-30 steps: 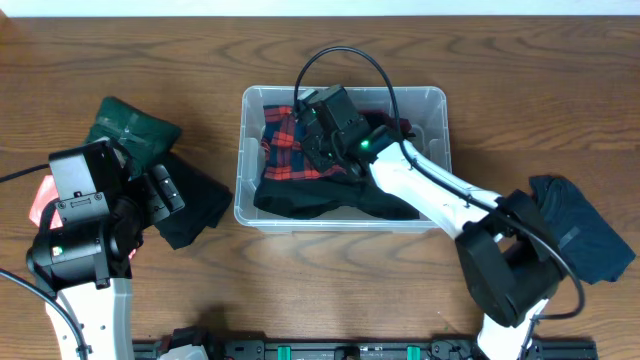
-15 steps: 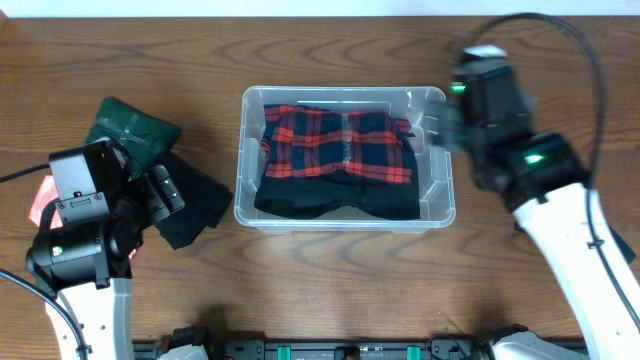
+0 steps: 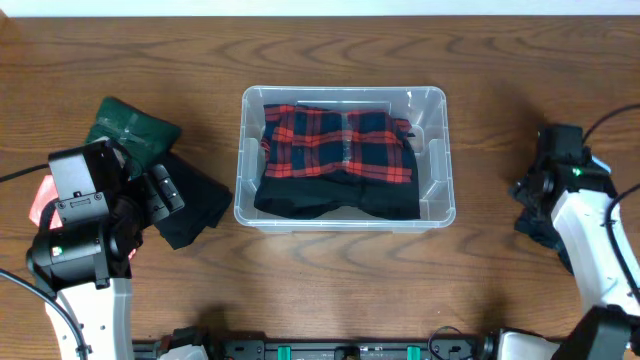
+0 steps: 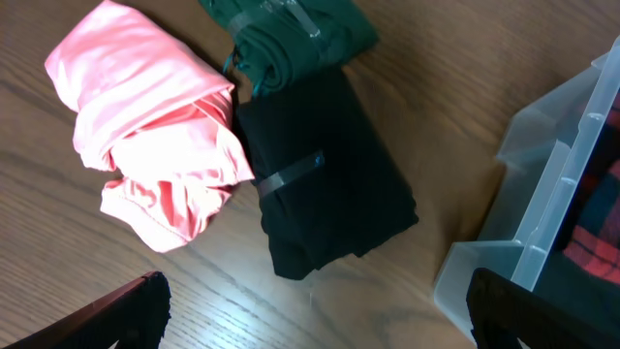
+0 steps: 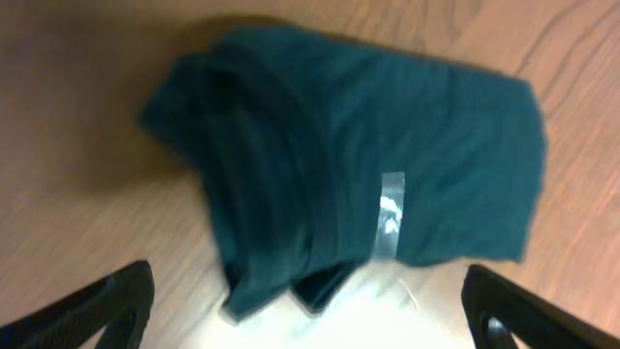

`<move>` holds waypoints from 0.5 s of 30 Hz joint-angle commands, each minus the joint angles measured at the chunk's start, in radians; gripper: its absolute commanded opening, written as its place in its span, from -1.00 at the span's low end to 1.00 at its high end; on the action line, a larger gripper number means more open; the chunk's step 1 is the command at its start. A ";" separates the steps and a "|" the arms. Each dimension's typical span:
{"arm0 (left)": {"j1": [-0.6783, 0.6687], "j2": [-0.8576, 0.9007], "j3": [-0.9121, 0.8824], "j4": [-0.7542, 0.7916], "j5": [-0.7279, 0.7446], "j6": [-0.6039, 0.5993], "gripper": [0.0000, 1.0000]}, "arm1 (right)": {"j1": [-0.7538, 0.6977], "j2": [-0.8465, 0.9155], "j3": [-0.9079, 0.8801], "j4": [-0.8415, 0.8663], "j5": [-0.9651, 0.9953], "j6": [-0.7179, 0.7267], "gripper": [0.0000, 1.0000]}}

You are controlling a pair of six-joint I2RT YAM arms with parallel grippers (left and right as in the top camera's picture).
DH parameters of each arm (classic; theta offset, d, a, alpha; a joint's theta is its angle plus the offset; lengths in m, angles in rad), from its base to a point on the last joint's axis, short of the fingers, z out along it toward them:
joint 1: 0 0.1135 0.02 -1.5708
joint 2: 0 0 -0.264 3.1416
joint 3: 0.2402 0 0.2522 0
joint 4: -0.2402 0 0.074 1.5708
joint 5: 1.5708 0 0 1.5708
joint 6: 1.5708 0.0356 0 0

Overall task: Pack container
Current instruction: 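Grasp the dark navy garment on the right with the right gripper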

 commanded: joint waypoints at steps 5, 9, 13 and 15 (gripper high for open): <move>0.003 -0.003 0.020 0.000 -0.015 -0.014 0.96 | -0.075 0.062 -0.136 0.252 0.024 -0.129 0.99; 0.003 -0.003 0.020 0.000 -0.015 -0.014 0.96 | -0.097 0.122 -0.154 0.318 0.024 -0.140 0.98; 0.003 -0.003 0.020 0.000 -0.015 -0.014 0.96 | -0.101 0.197 -0.154 0.345 0.024 -0.154 0.98; 0.003 -0.003 0.020 0.000 -0.015 -0.014 0.96 | -0.101 0.236 -0.154 0.351 0.024 -0.158 0.98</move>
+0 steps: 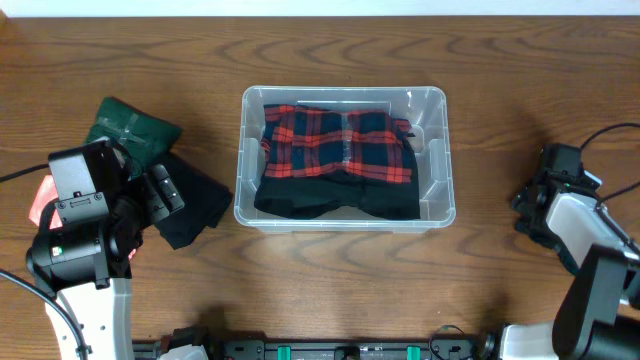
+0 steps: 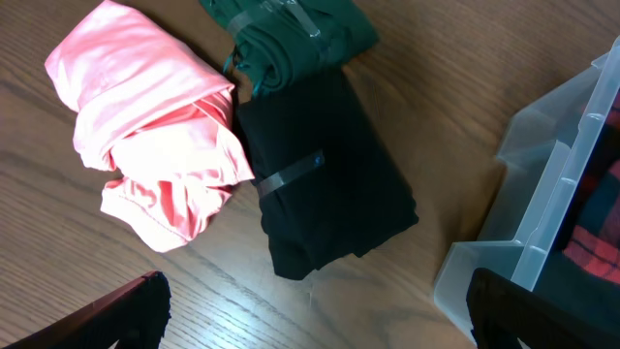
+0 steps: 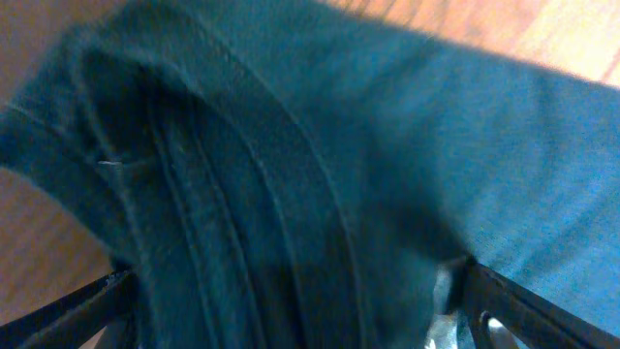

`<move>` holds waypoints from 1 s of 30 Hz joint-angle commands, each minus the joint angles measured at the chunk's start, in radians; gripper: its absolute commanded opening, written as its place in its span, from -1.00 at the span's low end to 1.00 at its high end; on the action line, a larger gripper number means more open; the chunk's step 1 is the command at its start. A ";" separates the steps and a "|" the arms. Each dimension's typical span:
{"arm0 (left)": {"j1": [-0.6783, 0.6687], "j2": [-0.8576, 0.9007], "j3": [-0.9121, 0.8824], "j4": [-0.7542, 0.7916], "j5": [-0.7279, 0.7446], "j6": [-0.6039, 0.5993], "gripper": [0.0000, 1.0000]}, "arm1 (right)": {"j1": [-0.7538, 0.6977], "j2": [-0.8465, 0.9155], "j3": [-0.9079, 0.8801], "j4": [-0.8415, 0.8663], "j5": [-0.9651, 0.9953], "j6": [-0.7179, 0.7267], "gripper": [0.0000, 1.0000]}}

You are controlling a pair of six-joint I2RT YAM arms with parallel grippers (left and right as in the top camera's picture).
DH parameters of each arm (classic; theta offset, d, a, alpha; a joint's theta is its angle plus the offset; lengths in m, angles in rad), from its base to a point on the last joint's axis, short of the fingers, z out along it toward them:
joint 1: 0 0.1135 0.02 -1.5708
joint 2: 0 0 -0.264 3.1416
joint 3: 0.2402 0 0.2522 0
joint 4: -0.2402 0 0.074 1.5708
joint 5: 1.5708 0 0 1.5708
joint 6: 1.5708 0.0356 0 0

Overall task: Pack container
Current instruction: 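Grasp the dark navy garment on the right with the right gripper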

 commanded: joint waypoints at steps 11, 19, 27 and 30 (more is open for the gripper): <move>0.003 -0.003 0.020 -0.001 -0.015 -0.014 0.96 | -0.007 0.124 -0.009 -0.010 0.020 -0.026 0.15; 0.003 -0.003 0.020 -0.003 -0.015 -0.014 0.96 | -0.006 0.123 -0.009 -0.016 0.013 -0.026 -0.79; 0.003 -0.003 0.020 -0.002 -0.015 -0.014 0.96 | 0.040 0.007 0.071 -0.064 -0.031 -0.116 -0.90; 0.003 -0.003 0.020 -0.003 -0.015 -0.014 0.96 | 0.096 -0.105 0.159 -0.114 -0.066 -0.187 -0.87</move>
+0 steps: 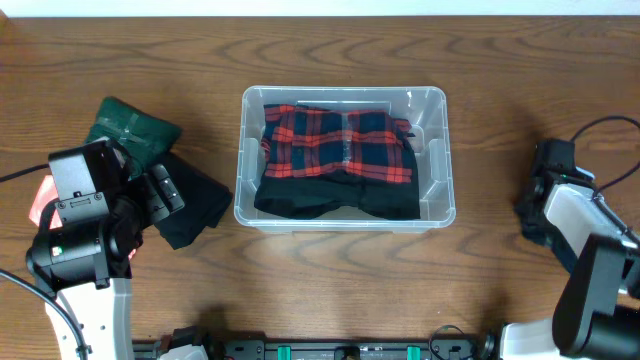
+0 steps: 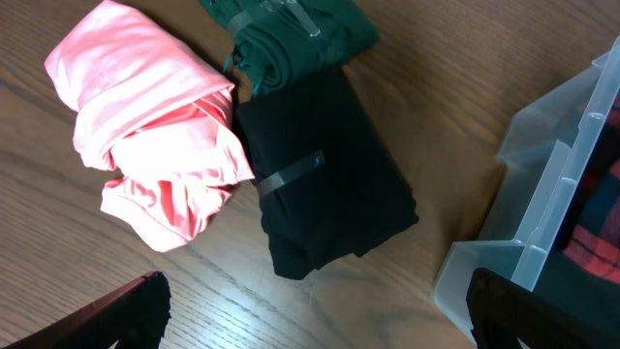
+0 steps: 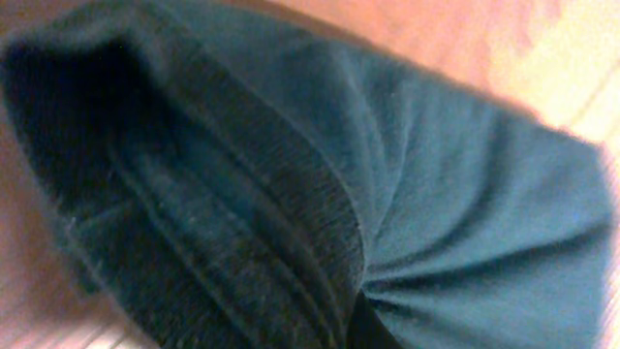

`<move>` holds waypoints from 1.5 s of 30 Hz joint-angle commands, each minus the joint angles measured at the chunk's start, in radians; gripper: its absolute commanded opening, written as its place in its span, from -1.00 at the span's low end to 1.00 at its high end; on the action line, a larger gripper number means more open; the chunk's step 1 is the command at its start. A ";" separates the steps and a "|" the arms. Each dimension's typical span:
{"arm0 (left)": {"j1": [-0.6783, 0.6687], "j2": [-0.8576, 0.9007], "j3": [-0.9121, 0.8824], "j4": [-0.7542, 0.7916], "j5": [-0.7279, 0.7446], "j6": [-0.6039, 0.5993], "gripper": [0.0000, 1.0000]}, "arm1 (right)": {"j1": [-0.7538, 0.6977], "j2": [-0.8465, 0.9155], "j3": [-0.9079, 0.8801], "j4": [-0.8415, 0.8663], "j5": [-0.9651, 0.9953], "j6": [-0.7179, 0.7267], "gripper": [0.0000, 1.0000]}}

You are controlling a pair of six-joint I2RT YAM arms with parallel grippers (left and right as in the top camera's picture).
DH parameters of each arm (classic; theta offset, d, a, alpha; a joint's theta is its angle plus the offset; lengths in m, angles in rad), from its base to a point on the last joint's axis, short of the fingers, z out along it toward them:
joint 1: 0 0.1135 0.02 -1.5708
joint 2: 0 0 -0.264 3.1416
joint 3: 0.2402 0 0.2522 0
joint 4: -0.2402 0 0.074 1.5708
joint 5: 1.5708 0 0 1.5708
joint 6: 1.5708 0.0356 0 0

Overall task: Pack container
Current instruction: 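Grasp the dark navy garment on the right with the right gripper, then carry the navy garment into the bin's right side and release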

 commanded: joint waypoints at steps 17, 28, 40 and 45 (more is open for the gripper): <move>0.003 -0.003 0.020 0.000 -0.015 -0.014 0.96 | 0.602 -0.396 0.319 -0.055 -0.383 -0.470 -0.80; 0.003 -0.003 0.020 0.000 -0.014 -0.014 0.96 | 0.805 -0.304 0.319 -0.103 -0.402 -0.475 -0.70; 0.003 -0.003 0.020 0.001 -0.015 -0.014 0.96 | 0.816 -0.273 0.319 0.009 -0.254 -0.843 -0.70; 0.003 -0.003 0.020 0.000 -0.015 -0.014 0.96 | 0.814 -0.268 0.319 0.056 -0.319 -1.145 -0.39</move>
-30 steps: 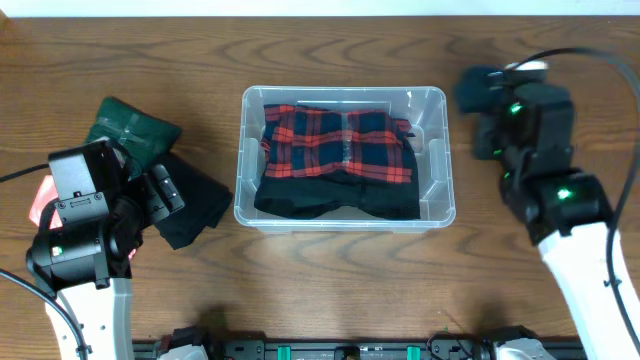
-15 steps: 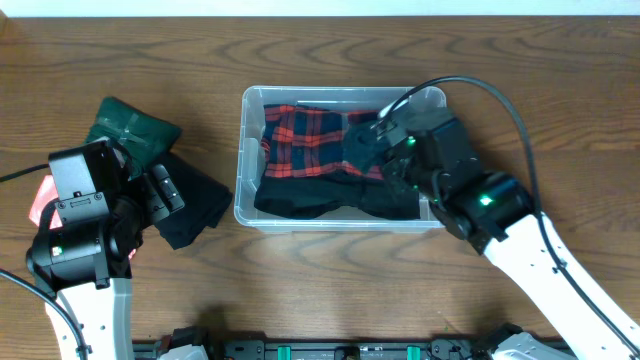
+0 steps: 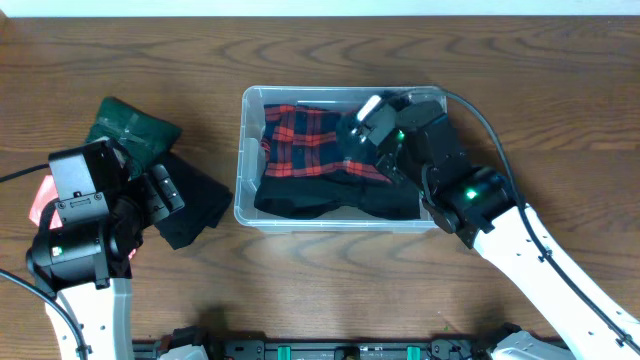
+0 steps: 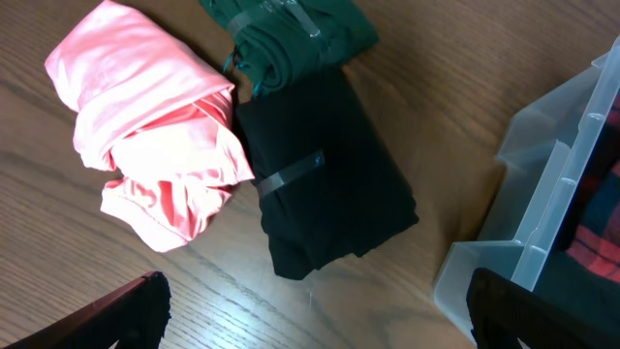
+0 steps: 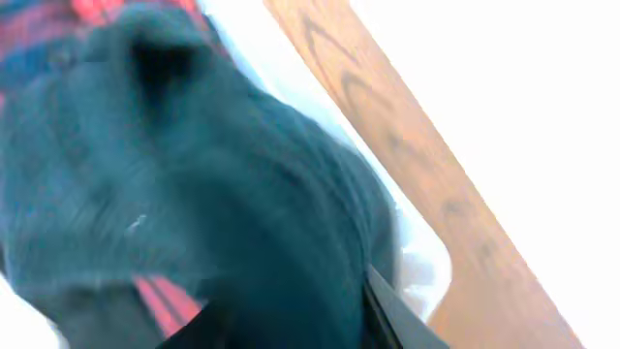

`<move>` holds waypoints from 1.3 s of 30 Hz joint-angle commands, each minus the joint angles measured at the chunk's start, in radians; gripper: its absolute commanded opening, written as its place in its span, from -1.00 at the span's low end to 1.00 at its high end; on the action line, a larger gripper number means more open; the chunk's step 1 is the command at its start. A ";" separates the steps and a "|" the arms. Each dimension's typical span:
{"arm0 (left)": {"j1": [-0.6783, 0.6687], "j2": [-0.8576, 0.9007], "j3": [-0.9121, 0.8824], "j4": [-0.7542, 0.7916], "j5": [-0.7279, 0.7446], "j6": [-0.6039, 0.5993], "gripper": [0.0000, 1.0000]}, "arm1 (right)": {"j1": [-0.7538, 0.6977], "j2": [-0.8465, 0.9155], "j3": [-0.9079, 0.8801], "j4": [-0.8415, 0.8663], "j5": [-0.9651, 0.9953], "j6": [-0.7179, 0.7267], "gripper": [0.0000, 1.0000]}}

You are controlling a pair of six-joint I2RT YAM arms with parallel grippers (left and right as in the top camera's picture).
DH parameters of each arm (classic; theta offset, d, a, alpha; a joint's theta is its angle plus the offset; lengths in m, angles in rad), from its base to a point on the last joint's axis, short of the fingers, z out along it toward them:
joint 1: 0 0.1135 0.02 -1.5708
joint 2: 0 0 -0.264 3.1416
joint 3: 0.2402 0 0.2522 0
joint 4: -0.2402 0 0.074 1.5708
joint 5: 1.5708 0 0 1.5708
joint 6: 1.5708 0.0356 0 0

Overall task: Pack container
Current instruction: 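Carry the navy garment into the bin's right side and release, then press and tuck the navy garment into the bin with the right gripper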

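The clear plastic container point(image 3: 441, 160) stands mid-table with a red plaid garment point(image 3: 305, 140) folded inside. My right gripper point(image 3: 368, 128) hangs over the container's right half, shut on a rolled dark teal garment point(image 5: 223, 194) that fills the right wrist view, with the plaid point(image 5: 68, 19) just below it. My left gripper point(image 4: 320, 325) stands open above the table left of the container, nothing between its fingers. Ahead of it lie a black folded garment point(image 4: 325, 174), a pink bundle point(image 4: 145, 145) and a green roll point(image 4: 291, 39).
The container's near left corner point(image 4: 528, 252) shows at the right of the left wrist view. The green roll point(image 3: 130, 125) and black garment point(image 3: 200, 205) lie between the left arm and the container. A cable trails off the right arm.
My right gripper was at the table's right edge, shut on the teal garment; now it holds that garment over the container. The left arm has not moved.
My right gripper stood open above the teal garment lying at the table's right edge. Then it was down around the garment, then shut on it. Now the garment is held over the plaid in the container. The left side stayed unchanged throughout.
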 commanded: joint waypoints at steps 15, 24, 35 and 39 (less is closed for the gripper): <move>0.003 -0.003 0.020 0.000 -0.015 -0.014 0.96 | -0.007 0.042 0.006 -0.230 -0.121 -0.314 -0.78; 0.003 -0.003 0.020 0.000 -0.015 -0.014 0.96 | -0.010 0.040 0.007 0.195 -0.153 -0.048 -0.63; 0.003 -0.003 0.020 0.000 -0.014 -0.014 0.96 | -0.009 0.353 0.007 0.309 -0.308 0.034 -0.63; 0.003 -0.003 0.020 0.000 -0.014 -0.014 0.96 | -0.007 0.402 0.007 0.349 -0.308 0.034 -0.61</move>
